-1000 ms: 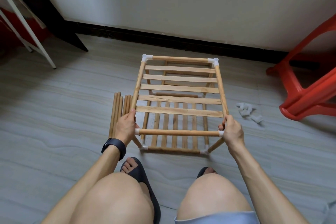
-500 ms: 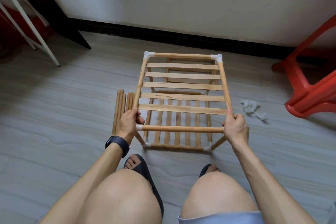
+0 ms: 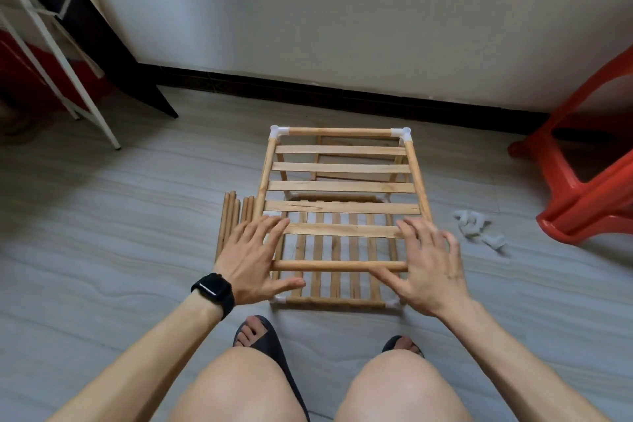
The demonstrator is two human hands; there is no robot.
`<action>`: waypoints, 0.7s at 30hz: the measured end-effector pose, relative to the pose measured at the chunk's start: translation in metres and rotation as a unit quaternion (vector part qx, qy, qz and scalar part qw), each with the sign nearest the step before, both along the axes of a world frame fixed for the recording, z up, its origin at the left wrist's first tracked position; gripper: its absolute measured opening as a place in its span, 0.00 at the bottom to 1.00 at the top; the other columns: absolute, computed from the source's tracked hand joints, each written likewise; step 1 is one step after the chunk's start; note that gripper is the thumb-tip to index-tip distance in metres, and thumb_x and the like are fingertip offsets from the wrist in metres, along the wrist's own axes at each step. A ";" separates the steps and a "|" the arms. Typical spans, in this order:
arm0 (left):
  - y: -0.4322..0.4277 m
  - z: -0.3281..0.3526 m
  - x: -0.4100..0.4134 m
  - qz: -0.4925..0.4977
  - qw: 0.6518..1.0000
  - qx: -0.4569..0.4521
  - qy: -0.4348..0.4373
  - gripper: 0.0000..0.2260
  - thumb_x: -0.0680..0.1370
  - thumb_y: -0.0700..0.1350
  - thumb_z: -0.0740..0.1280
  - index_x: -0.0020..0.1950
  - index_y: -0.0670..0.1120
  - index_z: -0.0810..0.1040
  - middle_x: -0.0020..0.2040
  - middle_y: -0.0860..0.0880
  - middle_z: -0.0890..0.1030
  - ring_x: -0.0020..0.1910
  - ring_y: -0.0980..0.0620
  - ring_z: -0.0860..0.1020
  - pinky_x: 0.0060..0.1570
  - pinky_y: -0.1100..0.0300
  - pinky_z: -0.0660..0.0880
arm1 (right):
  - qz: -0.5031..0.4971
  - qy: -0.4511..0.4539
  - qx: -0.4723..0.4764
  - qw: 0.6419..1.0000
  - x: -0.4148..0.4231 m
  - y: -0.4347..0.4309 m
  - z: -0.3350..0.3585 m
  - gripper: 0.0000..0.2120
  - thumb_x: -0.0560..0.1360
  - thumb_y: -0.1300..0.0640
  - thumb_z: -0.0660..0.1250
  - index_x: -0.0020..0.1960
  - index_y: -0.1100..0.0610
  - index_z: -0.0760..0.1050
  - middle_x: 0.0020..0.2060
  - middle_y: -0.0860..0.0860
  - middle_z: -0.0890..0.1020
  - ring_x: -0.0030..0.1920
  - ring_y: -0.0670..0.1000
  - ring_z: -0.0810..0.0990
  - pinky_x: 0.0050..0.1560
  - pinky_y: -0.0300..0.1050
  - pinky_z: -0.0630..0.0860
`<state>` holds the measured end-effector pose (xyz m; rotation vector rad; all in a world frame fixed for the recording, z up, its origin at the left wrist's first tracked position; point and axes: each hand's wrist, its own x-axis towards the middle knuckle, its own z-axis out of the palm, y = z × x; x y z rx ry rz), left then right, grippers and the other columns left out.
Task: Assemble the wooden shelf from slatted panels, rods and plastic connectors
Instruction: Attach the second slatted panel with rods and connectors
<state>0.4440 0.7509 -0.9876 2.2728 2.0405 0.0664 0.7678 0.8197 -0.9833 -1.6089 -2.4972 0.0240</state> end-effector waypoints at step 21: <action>0.033 0.006 0.013 0.034 0.996 -0.046 0.061 0.24 0.73 0.45 0.63 0.69 0.49 0.65 0.60 0.49 0.73 0.55 0.48 0.71 0.45 0.57 0.72 | -0.017 -0.130 -0.084 0.988 -0.017 0.026 0.012 0.27 0.67 0.51 0.60 0.66 0.52 0.69 0.58 0.51 0.74 0.59 0.53 0.72 0.56 0.51 0.67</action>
